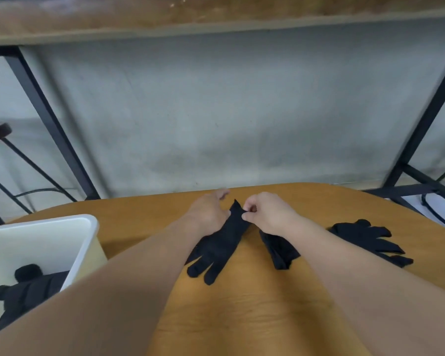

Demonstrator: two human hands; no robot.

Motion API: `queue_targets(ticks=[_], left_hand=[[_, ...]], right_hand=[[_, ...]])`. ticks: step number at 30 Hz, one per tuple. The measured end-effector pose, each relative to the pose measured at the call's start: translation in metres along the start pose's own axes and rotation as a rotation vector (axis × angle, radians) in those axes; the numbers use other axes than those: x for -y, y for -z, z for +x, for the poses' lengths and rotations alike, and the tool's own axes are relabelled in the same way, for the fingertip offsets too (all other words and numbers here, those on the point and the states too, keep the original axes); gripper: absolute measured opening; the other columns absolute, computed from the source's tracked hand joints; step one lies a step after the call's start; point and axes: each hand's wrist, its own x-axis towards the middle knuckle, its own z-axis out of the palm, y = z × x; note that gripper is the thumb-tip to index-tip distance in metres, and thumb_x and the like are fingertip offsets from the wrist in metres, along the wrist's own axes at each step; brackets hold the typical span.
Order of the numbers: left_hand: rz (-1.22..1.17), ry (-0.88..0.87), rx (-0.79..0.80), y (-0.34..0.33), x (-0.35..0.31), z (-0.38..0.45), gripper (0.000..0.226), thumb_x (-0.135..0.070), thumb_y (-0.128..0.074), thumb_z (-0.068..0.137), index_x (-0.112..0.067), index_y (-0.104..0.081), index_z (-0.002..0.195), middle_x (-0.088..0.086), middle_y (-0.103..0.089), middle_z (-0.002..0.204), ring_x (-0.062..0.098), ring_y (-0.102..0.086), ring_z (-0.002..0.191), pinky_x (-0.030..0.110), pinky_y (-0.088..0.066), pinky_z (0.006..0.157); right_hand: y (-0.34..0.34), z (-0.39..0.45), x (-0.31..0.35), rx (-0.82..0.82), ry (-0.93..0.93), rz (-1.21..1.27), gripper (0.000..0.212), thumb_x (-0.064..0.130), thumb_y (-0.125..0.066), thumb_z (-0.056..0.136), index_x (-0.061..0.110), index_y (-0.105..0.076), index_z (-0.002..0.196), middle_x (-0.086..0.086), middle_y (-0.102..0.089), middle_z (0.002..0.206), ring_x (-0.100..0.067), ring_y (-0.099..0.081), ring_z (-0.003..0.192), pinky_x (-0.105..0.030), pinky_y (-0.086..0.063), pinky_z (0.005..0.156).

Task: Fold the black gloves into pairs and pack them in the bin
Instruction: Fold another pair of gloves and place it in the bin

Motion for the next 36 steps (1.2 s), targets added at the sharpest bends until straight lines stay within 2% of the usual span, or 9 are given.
queue_targets(ticks=[1,5,10,14,19,21,24,31,36], left_hand=[[0.008,-0.051,0.008,0.005,-0.006,-0.001,0.053,-0.015,-0.056,0.095,-0.031,-0.041,0.143,-0.010,-0.051,0.138,0.016,-0.059,0.110,0.027,-0.047,0.093],[0.127,-0.157,0.019,0.037,-0.028,-0.020,0.018,-0.016,-0.062,0.091,-0.023,-0.069,0.106,-0.002,-0.068,0.076,0.011,-0.061,0.072,0.020,-0.045,0.063],[0.075,-0.180,-0.078,0.077,-0.043,-0.045,0.004,-0.016,-0.069,0.086,-0.018,-0.068,0.089,-0.007,-0.064,0.071,0.007,-0.059,0.067,0.017,-0.039,0.056],[-0.058,-0.186,-0.326,0.102,-0.055,-0.080,0.006,-0.016,-0.070,0.084,-0.019,-0.065,0.086,-0.007,-0.062,0.076,0.009,-0.056,0.066,0.016,-0.035,0.051],[-0.136,-0.215,-0.433,0.075,-0.040,-0.139,0.012,-0.012,-0.068,0.082,-0.023,-0.063,0.080,-0.009,-0.062,0.066,0.009,-0.058,0.062,0.013,-0.039,0.051],[-0.068,-0.201,-0.331,0.041,-0.018,-0.163,0.012,-0.013,-0.069,0.081,-0.023,-0.065,0.082,-0.014,-0.057,0.064,0.007,-0.054,0.061,0.007,-0.036,0.051],[-0.066,-0.096,-0.024,-0.009,0.020,-0.190,0.013,-0.014,-0.071,0.082,-0.024,-0.067,0.090,-0.012,-0.061,0.079,0.007,-0.060,0.077,0.015,-0.049,0.070],[0.105,0.008,0.323,-0.035,0.039,-0.213,0.032,-0.029,-0.068,0.088,-0.024,-0.066,0.119,-0.009,-0.067,0.111,0.006,-0.060,0.093,0.013,-0.045,0.078],[0.111,0.059,0.465,-0.033,0.041,-0.216,0.029,-0.049,-0.067,0.082,-0.030,-0.071,0.102,-0.011,-0.071,0.093,0.003,-0.062,0.080,0.020,-0.050,0.083]], right_hand=[[0.006,-0.005,0.005,0.004,0.042,0.026,0.007,0.026,-0.061,0.095,0.021,-0.066,0.096,0.005,-0.063,0.093,-0.016,-0.059,0.086,-0.027,-0.047,0.074],[0.033,-0.027,0.028,-0.047,0.120,0.099,0.006,0.023,-0.069,0.090,0.027,-0.065,0.087,0.012,-0.060,0.085,-0.009,-0.058,0.078,-0.020,-0.042,0.064],[0.061,-0.036,0.054,-0.182,0.200,0.090,0.013,0.016,-0.069,0.087,0.028,-0.062,0.085,0.013,-0.059,0.080,-0.015,-0.061,0.081,-0.025,-0.048,0.068],[0.079,-0.057,0.083,-0.328,0.301,0.166,0.024,0.009,-0.064,0.089,0.023,-0.066,0.109,0.014,-0.059,0.088,-0.011,-0.059,0.087,-0.022,-0.043,0.073],[0.060,-0.113,0.087,-0.342,0.376,0.066,0.026,0.010,-0.063,0.089,0.025,-0.072,0.109,0.016,-0.062,0.092,-0.010,-0.061,0.093,-0.025,-0.047,0.082],[0.031,-0.136,0.075,-0.242,0.399,-0.070,0.022,0.013,-0.063,0.087,0.027,-0.072,0.101,0.014,-0.060,0.090,-0.014,-0.060,0.093,-0.029,-0.049,0.080],[-0.022,-0.160,0.052,-0.008,0.352,-0.213,0.016,0.019,-0.063,0.088,0.029,-0.071,0.099,0.012,-0.060,0.098,-0.016,-0.058,0.097,-0.034,-0.049,0.084],[-0.062,-0.192,0.031,0.243,0.268,-0.126,0.021,0.024,-0.061,0.091,0.034,-0.070,0.107,0.012,-0.064,0.106,-0.010,-0.061,0.090,-0.023,-0.050,0.076],[-0.060,-0.203,0.033,0.462,0.184,-0.076,0.030,0.026,-0.060,0.082,0.036,-0.070,0.108,0.013,-0.055,0.115,-0.015,-0.061,0.098,-0.031,-0.053,0.090]])
